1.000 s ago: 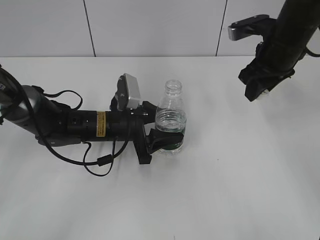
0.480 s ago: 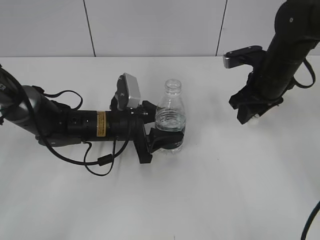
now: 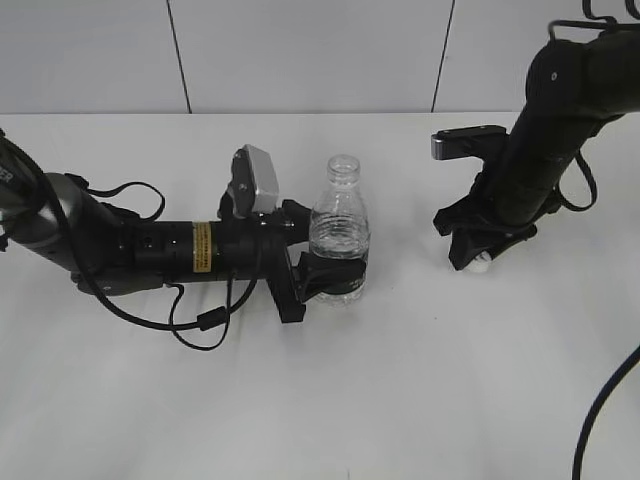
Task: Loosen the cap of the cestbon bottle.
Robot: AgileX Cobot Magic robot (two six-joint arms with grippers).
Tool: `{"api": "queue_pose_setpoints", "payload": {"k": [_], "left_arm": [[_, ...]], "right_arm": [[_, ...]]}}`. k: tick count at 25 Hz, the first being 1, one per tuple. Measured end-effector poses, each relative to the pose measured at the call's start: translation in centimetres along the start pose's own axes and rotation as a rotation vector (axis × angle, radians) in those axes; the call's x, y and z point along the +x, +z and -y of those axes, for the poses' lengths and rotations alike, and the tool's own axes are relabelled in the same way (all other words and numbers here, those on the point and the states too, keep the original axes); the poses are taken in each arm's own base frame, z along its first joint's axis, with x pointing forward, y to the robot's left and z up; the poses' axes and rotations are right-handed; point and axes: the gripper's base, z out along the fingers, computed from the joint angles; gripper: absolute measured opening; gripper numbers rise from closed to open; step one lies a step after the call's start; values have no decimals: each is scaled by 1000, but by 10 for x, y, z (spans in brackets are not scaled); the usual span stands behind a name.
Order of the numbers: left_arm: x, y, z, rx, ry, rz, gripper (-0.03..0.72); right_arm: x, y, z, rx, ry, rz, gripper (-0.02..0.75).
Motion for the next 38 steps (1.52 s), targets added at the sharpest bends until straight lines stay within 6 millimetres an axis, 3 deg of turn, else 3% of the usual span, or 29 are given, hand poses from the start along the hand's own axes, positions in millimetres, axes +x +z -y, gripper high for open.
{"api": "queue_pose_setpoints", "payload": {"k": [11, 17, 20, 24, 30, 38], "left_arm": [[0, 0, -1, -16, -7, 3, 412], [0, 0, -1, -17, -7, 3, 412], [0, 0, -1, -17, -7, 3, 412], [1, -2, -2, -7, 0, -2, 415], [6, -8, -2, 41, 34, -41, 575], [15, -27, -8, 94, 63, -95, 587]], "right_arm": [[0, 14, 2, 3, -31, -6, 303], [0, 14, 2, 3, -54, -6, 530], [0, 14, 2, 3, -55, -8, 572], [1, 13, 1, -5, -56, -26, 580], [1, 6, -1, -13, -61, -36, 581], [6, 6, -3, -34, -61, -91, 581]]}}
